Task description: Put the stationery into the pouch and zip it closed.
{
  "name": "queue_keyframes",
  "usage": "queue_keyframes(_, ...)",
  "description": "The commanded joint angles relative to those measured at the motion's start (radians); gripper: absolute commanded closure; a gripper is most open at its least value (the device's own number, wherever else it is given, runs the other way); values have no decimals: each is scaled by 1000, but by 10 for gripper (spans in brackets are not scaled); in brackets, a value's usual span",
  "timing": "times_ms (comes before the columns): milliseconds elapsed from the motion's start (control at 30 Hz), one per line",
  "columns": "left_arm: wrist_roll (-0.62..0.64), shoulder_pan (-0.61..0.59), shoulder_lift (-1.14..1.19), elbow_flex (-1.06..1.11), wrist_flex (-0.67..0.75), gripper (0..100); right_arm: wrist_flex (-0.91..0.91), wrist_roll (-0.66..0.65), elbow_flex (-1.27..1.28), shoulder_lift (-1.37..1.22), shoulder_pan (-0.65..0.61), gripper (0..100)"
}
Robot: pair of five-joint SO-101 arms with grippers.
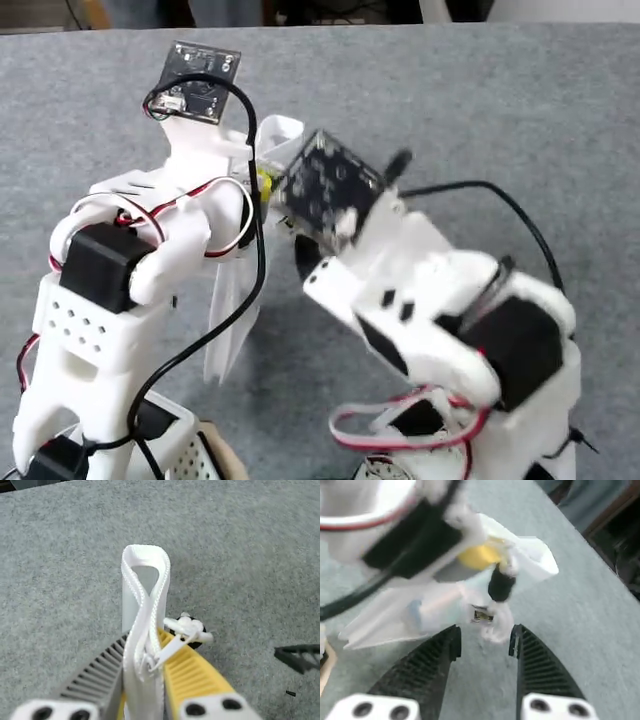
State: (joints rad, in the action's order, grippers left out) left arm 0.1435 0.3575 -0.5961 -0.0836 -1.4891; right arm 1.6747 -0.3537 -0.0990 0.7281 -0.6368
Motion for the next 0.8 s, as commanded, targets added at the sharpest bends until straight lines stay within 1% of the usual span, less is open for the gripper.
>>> queue_keyframes(0,-3,25,-15,-64,-9,973,-123,17,108,84,-17,822)
queue_keyframes(200,-3,36,-15,-64,-21,973,-293,17,318,199,-15,822)
queue_keyframes(500,3,41,-15,-64,-21,973,-379,17,352,232,-15,824)
queue_keyframes(667,34,41,-15,-64,-21,973,-419,11,378,232,2,933)
queue_keyframes(767,34,39,-15,-56,-21,973,-448,11,420,237,18,963)
